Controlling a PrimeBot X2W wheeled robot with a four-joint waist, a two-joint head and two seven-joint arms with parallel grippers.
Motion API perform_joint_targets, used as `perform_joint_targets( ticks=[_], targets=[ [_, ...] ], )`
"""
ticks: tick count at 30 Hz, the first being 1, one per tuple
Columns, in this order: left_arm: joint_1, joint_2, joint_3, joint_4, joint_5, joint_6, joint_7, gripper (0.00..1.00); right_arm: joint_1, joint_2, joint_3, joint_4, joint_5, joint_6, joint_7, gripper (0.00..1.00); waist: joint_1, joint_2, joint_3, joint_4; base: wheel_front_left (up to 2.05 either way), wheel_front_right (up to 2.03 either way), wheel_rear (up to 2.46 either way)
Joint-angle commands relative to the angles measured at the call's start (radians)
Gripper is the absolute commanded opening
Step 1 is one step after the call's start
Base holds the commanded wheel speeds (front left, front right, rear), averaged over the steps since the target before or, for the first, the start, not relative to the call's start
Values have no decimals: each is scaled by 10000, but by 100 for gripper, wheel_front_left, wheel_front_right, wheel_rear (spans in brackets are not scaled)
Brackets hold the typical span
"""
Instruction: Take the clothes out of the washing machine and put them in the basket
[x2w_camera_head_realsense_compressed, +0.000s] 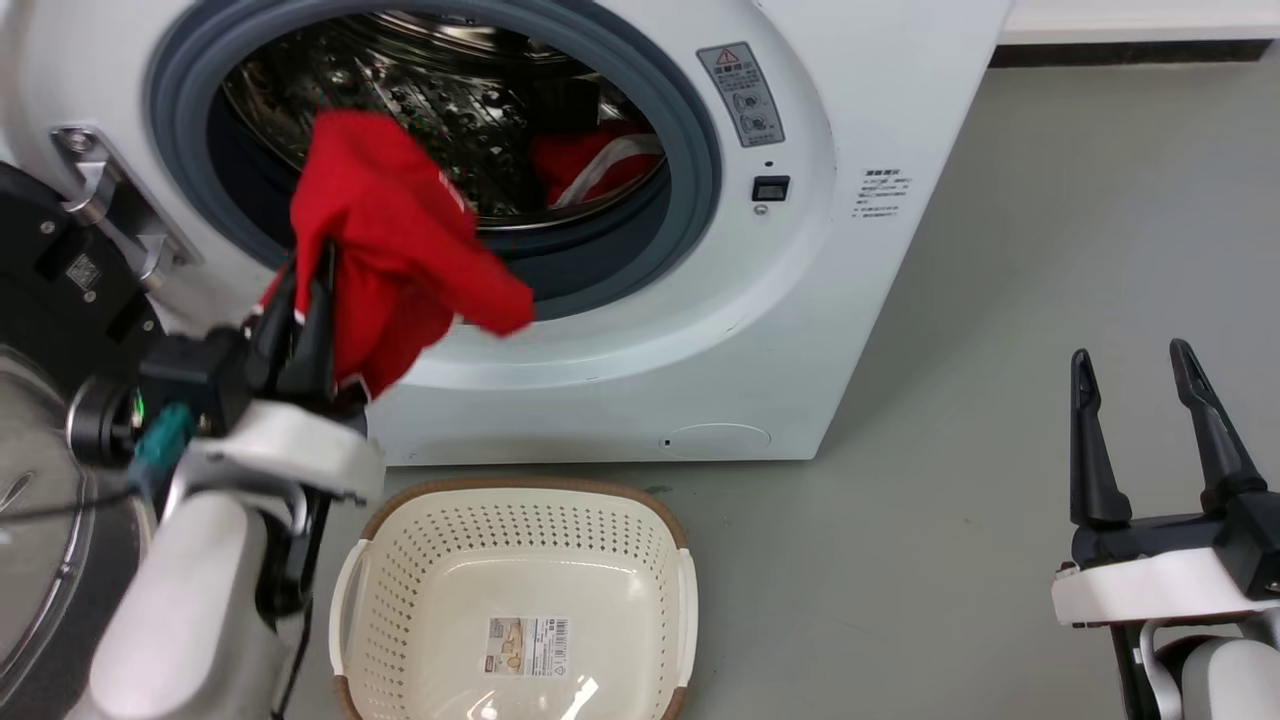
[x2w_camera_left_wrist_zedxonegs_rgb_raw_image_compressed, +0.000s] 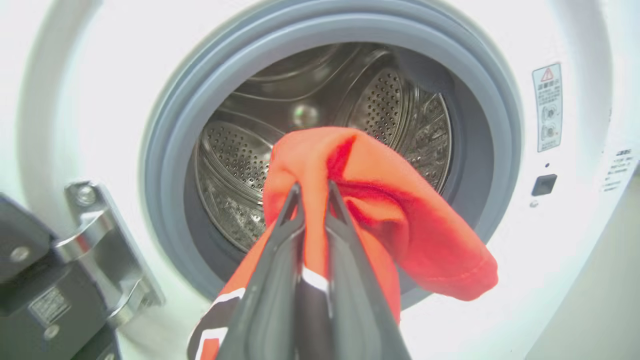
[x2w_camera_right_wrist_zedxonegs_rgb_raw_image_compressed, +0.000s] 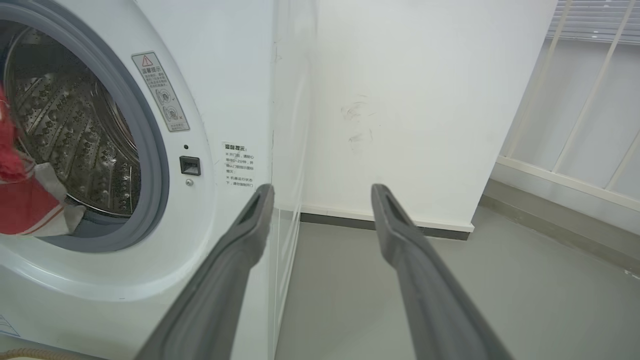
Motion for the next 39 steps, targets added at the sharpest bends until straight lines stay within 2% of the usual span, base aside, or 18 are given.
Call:
perform_joint_targets(
  ticks=[1,5,8,14,23,33,39],
  targets=[
    [243,-39,85,-191,-30,59,-25,0,138,4,9,-5,-62,-10,-17,100,2,-1,-49,64,0,0,0],
    [1609,-123,344,-988,-164,251,-25,0,210,4,-28,-16,-118,-10,-17,100,2,-1,-15,180,0,0,0],
    [2373,-137,161,-1150,-309,174,199,0,260,5,-62,-57,-177,-10,-17,100,2,-1,137,274,0,0,0],
    [3069,-266,-461,-129,-608,-199,1308,0,-6,4,41,-113,-289,-10,-17,100,2,-1,690,350,0,0,0],
    [1936,-636,-773,2592,-647,-565,1011,0,-442,4,144,-314,-395,-10,-17,100,2,-1,2131,72,0,0,0],
    [-261,-784,-1010,5685,-348,-831,428,0,-1145,5,50,-632,-205,-10,-17,100,2,-1,4186,-519,0,0,0],
    [-1598,-889,-915,6961,-445,-948,164,0,-1599,5,-362,-933,-176,-10,-17,100,2,-1,5391,-795,0,0,0]
  ],
)
